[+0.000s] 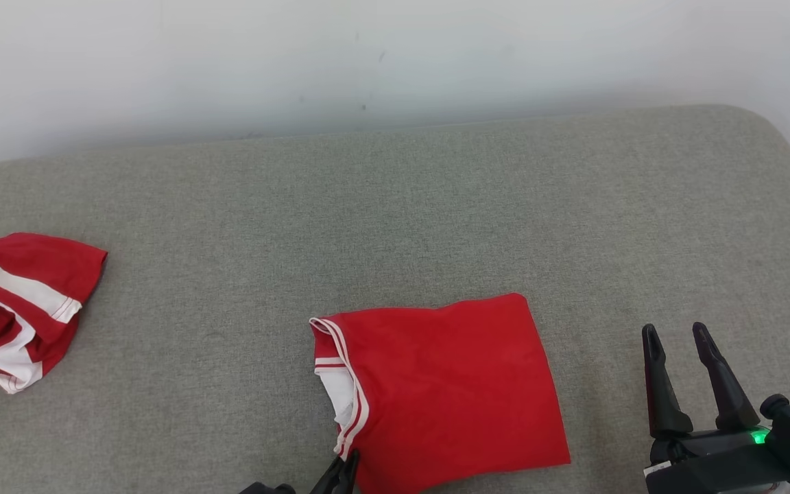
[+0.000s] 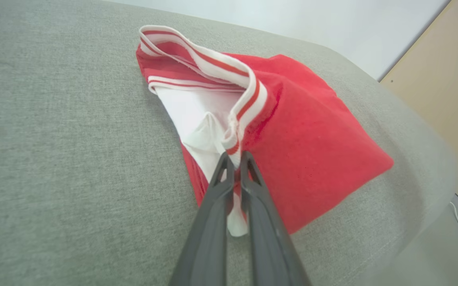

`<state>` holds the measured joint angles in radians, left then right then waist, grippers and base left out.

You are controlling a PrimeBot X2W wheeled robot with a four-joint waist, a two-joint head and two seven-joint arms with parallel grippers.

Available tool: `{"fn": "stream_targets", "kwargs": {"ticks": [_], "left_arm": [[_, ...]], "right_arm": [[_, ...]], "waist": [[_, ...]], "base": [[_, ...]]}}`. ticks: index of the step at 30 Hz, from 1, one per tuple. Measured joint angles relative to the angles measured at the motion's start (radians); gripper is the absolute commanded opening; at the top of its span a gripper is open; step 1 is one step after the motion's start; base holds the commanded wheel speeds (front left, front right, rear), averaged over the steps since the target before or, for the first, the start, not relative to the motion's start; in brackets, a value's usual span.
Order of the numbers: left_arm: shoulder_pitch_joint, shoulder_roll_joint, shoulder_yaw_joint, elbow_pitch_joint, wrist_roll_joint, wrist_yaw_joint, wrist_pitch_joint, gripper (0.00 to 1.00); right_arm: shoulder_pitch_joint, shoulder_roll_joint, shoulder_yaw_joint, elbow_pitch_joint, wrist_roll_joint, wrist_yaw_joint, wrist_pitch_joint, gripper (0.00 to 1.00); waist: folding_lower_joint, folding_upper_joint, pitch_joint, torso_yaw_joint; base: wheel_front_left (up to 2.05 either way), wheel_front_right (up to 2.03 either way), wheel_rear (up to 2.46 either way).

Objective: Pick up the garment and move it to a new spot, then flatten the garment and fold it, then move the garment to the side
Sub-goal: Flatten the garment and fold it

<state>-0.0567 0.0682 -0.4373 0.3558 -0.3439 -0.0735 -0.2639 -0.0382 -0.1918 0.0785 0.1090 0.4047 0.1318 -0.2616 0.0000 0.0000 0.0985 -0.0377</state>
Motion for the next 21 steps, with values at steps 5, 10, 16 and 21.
{"fn": "stream_targets", "kwargs": {"ticks": [5,10,16,21], "left_arm": [[0.026,0.016,0.007,-0.036,0.001,0.014,0.0,0.0],[0.055,0.023,0.024,-0.054,-0.012,0.031,0.0,0.0],[0.071,0.022,0.01,-0.043,-0.023,0.031,0.017,1.0],[0.067,0.016,0.023,-0.072,-0.023,0.038,0.007,1.0]], "right_arm": [[0.002,0.0,-0.003,0.01,0.001,0.0,0.0,1.0],[0.005,0.0,-0.007,0.025,0.004,0.0,0.0,1.0],[0.005,0.0,-0.012,0.037,0.006,0.0,0.0,1.0],[0.002,-0.001,-0.012,0.042,0.006,0.0,0.0,1.0]], "waist": [[0.0,0.0,-0.002,0.003],[0.0,0.0,-0.002,0.0],[0.0,0.0,-0.001,0.003],[0.0,0.0,-0.004,0.009]], "base": [[0.0,0.0,0.0],[0.0,0.0,0.0],[0.0,0.0,0.0],[0.0,0.0,0.0]]}}
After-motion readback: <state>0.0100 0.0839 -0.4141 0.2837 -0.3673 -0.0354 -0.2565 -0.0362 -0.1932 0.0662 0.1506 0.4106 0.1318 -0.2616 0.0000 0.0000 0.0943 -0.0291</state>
